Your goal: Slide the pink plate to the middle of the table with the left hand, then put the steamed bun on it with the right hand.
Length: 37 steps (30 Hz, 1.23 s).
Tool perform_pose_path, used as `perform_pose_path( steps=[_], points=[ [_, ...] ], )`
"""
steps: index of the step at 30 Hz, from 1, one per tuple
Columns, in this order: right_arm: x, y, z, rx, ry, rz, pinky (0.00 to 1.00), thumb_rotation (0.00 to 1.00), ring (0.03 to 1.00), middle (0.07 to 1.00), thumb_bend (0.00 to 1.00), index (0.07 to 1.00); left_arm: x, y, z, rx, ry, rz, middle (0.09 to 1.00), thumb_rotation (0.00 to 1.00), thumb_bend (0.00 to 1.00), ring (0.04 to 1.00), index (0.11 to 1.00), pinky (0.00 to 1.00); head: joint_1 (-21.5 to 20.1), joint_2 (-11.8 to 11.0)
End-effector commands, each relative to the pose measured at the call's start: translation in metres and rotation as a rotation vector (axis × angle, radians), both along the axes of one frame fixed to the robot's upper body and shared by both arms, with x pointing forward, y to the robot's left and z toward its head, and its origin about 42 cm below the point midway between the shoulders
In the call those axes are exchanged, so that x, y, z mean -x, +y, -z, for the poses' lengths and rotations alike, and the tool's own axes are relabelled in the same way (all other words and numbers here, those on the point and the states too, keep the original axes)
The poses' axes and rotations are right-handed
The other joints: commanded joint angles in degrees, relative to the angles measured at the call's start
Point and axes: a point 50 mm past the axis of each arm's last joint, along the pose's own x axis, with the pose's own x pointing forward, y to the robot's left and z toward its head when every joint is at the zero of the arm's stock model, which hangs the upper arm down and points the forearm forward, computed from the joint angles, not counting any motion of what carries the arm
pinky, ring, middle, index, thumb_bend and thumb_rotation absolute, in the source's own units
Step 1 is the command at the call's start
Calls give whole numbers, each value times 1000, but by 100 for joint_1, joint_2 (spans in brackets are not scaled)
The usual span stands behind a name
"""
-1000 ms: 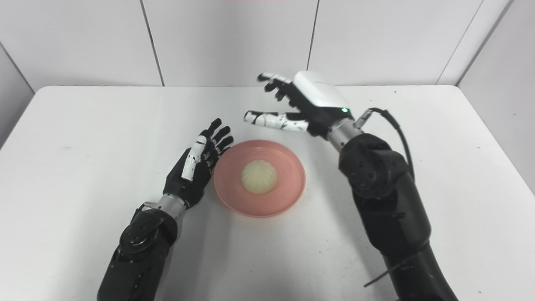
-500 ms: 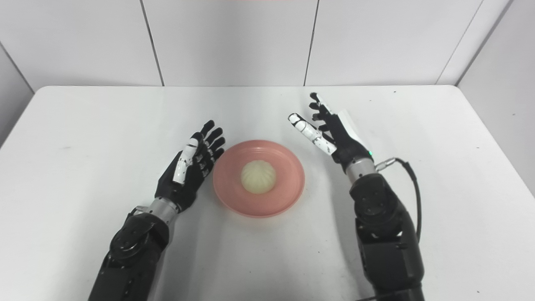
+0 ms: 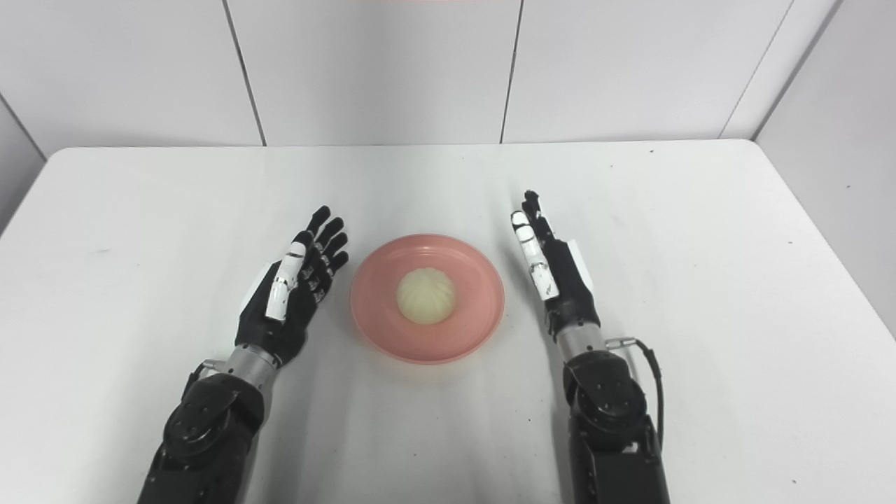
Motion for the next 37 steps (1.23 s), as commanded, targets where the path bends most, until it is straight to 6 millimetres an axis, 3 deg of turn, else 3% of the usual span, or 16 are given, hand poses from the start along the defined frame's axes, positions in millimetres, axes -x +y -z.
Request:
perform_pose_path(
  steps=[1, 10, 17, 37],
  points=[
    [-1, 4, -11, -26, -98, 9, 1000, 1000, 1000, 1000, 229, 1000, 14, 14, 27, -47, 99, -54, 1000, 1000, 348, 1000, 1000, 1000, 39, -7],
    [14, 10, 7, -85, -34, 6, 1000, 1000, 1000, 1000, 213, 1000, 24, 20, 32, -67, 96, -74, 1000, 1000, 355, 1000, 1000, 1000, 293, -20],
    [14, 14, 15, -157, -5, -13, 1000, 1000, 1000, 1000, 166, 1000, 34, 24, 38, -46, 103, -87, 1000, 1000, 366, 1000, 1000, 1000, 384, -25],
    [12, 8, 27, -174, 48, -37, 1000, 1000, 1000, 1000, 202, 1000, 23, 20, 42, -73, 117, -75, 1000, 1000, 331, 1000, 1000, 1000, 525, -59]
  ],
)
